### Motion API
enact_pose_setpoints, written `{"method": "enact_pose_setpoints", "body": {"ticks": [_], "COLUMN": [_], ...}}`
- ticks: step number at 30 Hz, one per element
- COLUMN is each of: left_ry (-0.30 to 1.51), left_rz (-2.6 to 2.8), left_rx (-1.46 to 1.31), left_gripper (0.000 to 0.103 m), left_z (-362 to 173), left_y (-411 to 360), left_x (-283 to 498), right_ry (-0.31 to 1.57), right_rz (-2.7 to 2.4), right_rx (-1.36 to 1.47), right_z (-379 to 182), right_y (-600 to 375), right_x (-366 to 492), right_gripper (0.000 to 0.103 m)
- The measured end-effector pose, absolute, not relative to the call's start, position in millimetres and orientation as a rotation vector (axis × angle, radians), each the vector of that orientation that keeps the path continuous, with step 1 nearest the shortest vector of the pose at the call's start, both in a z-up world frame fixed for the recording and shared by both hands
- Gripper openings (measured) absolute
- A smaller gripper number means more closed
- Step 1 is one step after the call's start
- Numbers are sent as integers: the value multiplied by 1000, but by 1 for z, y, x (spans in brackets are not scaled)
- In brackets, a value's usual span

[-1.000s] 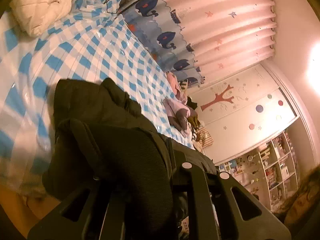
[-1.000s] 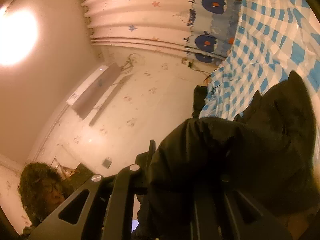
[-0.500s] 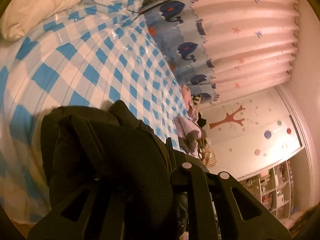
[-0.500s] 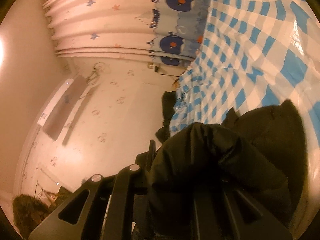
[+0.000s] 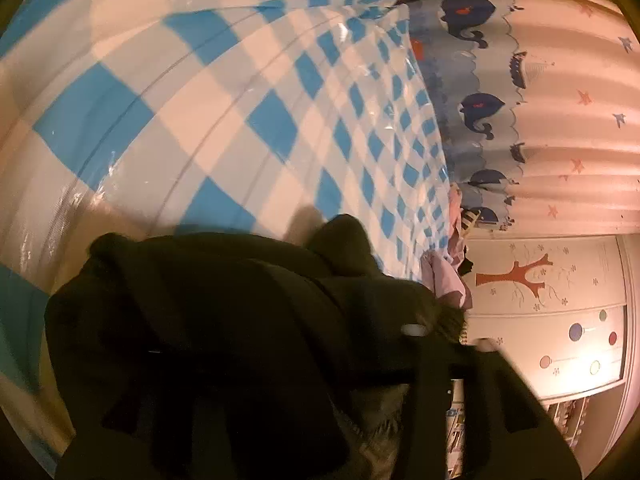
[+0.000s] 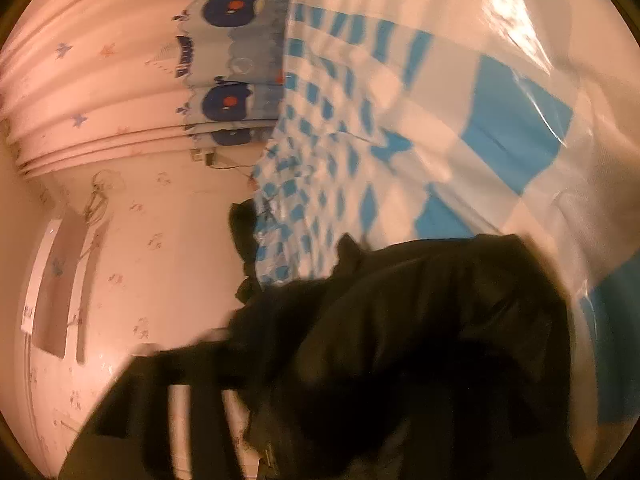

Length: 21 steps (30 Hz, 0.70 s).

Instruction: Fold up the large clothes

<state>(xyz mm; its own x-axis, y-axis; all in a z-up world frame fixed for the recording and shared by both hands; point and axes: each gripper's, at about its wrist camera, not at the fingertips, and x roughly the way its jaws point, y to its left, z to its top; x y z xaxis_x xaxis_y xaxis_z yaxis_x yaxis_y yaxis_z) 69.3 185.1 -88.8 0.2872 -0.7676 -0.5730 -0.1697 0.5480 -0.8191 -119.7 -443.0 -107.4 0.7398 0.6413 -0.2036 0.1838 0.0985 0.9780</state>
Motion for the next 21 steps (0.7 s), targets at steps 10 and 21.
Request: {"method": "enact_pose_setpoints", "body": {"ticks": [10,21], "left_ry": [1032,1087], "left_rz": [-463,-544], "left_rx": [-1058,-489], "left_gripper": [89,89], "left_z": [-11,-44], "left_y": [217,101], "left_x": [43,23], "right_ry": [685,951], "right_rz": [288,52], "right_rx": [985,415], "right_z": [-3,-58], "right_y": [-413,-335], "right_x": [-145,-80], "right_gripper": [79,84]}}
